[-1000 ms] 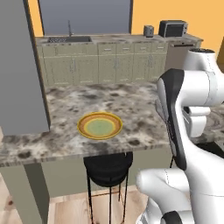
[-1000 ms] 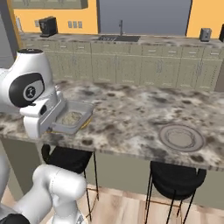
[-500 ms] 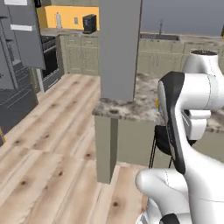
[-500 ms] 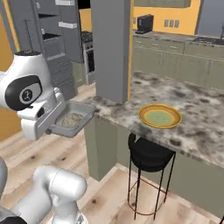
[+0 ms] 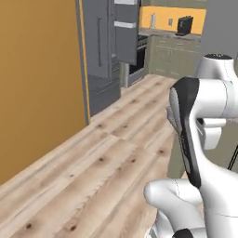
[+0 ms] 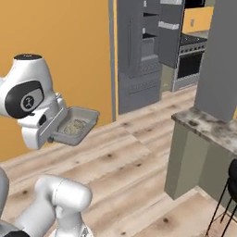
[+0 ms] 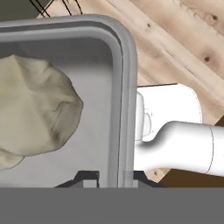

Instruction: Place two dumplings into each of the tupperware containers and then place the containers in the fridge.

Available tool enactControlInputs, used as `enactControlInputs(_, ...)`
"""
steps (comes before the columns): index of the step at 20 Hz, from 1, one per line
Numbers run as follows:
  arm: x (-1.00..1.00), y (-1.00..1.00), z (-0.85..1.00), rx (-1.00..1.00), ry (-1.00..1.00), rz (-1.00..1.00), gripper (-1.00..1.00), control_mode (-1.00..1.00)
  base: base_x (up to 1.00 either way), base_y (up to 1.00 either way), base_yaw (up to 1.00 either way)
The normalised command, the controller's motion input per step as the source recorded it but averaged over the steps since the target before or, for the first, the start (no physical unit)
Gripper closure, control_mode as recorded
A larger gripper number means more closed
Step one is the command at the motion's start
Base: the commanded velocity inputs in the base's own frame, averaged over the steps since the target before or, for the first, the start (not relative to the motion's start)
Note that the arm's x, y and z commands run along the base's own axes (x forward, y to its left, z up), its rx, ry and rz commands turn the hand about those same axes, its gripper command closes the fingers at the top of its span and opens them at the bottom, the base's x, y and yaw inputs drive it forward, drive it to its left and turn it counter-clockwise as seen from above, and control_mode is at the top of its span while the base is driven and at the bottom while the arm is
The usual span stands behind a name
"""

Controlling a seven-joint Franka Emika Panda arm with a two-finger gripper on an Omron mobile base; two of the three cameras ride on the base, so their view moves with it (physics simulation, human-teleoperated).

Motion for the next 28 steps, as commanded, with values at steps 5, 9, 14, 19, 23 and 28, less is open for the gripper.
enactControlInputs(5,0.0,0.0,0.0,0.0,0.0,0.0,1.0,1.0,0.61,1.0,-0.25)
enactControlInputs(9,0.0,0.0,0.0,0.0,0.0,0.0,1.0,1.0,0.77,1.0,-0.56)
enactControlInputs(14,0.0,0.0,0.0,0.0,0.0,0.0,1.0,1.0,0.97,1.0,-0.51)
enactControlInputs(19,0.0,0.0,0.0,0.0,0.0,0.0,1.0,1.0,1.0,1.0,-0.51)
enactControlInputs(23,0.0,0.0,0.0,0.0,0.0,0.0,1.0,1.0,0.97,0.94,-0.57)
enactControlInputs(28,0.0,0.0,0.0,0.0,0.0,0.0,1.0,1.0,1.0,0.49,-0.36)
